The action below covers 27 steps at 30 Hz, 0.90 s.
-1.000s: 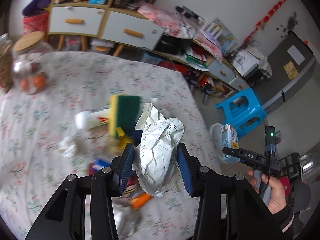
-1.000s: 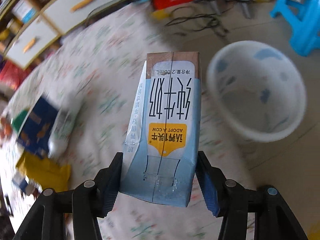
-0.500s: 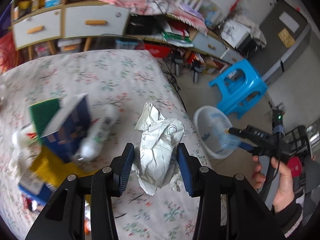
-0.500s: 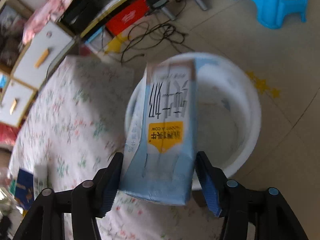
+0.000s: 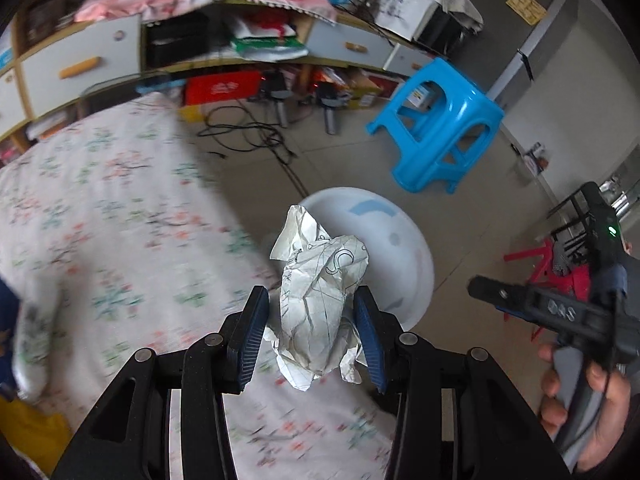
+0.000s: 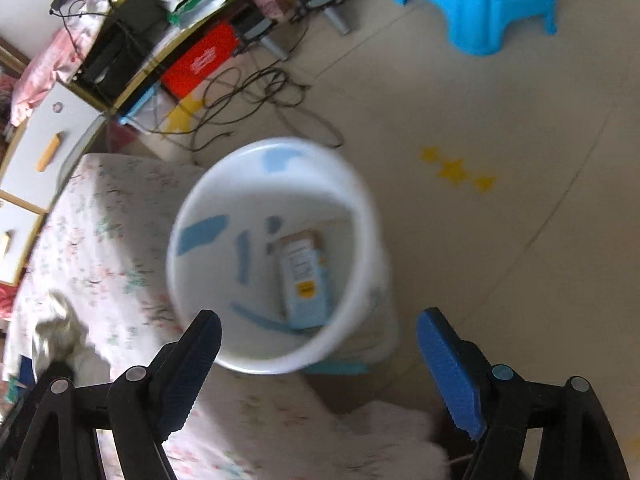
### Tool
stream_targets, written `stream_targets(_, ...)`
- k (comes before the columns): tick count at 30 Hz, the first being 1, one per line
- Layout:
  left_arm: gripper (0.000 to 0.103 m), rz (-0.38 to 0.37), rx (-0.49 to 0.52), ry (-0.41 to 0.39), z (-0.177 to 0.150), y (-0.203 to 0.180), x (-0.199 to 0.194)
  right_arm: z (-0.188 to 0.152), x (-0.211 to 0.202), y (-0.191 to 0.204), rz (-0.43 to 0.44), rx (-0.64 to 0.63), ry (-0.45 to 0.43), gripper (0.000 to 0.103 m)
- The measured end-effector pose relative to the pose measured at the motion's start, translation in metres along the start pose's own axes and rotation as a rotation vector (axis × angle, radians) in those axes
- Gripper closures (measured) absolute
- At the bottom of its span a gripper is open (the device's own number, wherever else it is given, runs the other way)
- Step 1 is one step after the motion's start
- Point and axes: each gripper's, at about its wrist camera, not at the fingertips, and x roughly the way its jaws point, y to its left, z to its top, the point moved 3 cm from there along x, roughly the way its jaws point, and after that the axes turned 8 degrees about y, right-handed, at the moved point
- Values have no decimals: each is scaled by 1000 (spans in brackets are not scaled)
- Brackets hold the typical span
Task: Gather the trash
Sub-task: 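Carry the paper and milk carton to the white bin and release both, then return to the table and grasp the blue box with the left tool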
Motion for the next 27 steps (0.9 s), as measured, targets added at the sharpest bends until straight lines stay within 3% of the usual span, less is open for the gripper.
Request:
stream_targets(5,56,13,19,5,13,-19,27,-1,-15,-30,-69,-9,-42,18)
stream_targets(9,50,-41,42,-37,19,-28,32,-4,-22,-47,-108,-26,-57,18)
stream_targets(11,25,-24,29,-35,21,-29,35,-5,-25,-52,-119,-40,-63,18)
stream_targets(13,17,8,15,-48,21,-28,34,-6,-27,-56,-126,-51,-68,18)
stream_targets(20,5,101,43,-72,9,-23,16,-6,-32,-55,-115,-65,-73,17)
stream_targets(27,3,175,40,-85,-16,-2,-21,-13,-40,-33,-72,-88,-88,15)
